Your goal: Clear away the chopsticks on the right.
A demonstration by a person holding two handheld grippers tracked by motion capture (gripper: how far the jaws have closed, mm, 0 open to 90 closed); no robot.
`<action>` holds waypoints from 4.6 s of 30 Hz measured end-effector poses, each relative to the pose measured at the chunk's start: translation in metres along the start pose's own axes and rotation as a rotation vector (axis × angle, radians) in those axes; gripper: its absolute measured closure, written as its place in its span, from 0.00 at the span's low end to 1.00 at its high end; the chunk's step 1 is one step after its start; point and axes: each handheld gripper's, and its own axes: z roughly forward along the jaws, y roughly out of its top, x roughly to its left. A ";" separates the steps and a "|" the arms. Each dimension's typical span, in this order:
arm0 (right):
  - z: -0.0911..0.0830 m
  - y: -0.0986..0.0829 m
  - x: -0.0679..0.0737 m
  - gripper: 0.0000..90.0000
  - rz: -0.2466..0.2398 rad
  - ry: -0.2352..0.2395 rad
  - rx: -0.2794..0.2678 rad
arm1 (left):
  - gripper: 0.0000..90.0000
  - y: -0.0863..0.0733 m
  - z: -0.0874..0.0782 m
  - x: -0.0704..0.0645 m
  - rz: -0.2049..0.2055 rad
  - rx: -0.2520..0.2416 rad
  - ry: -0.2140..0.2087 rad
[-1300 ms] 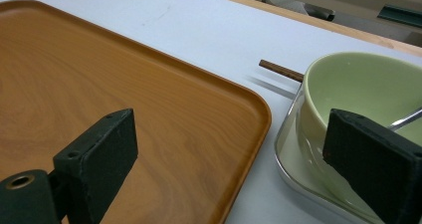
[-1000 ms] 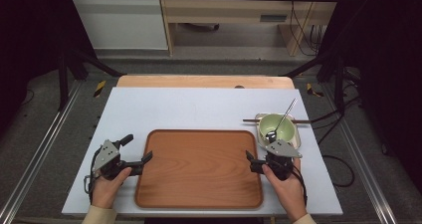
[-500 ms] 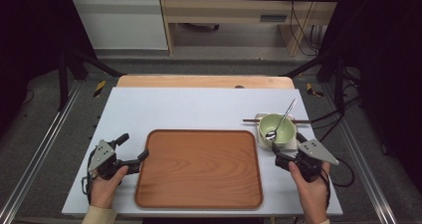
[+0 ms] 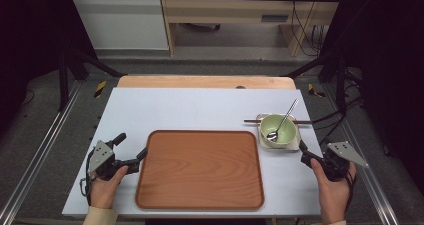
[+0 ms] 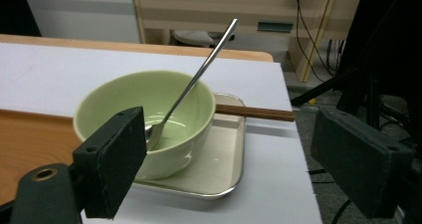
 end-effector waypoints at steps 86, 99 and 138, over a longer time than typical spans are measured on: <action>0.151 0.013 -0.048 1.00 -0.120 0.103 0.463 | 0.09 -0.003 -0.011 0.003 -0.014 0.004 0.059; 0.142 0.014 -0.053 1.00 -0.088 0.119 0.469 | 0.10 -0.004 -0.010 0.004 -0.017 0.007 0.060; 0.134 0.017 -0.064 1.00 -0.026 0.158 0.452 | 0.10 -0.004 -0.010 0.003 -0.012 0.005 0.062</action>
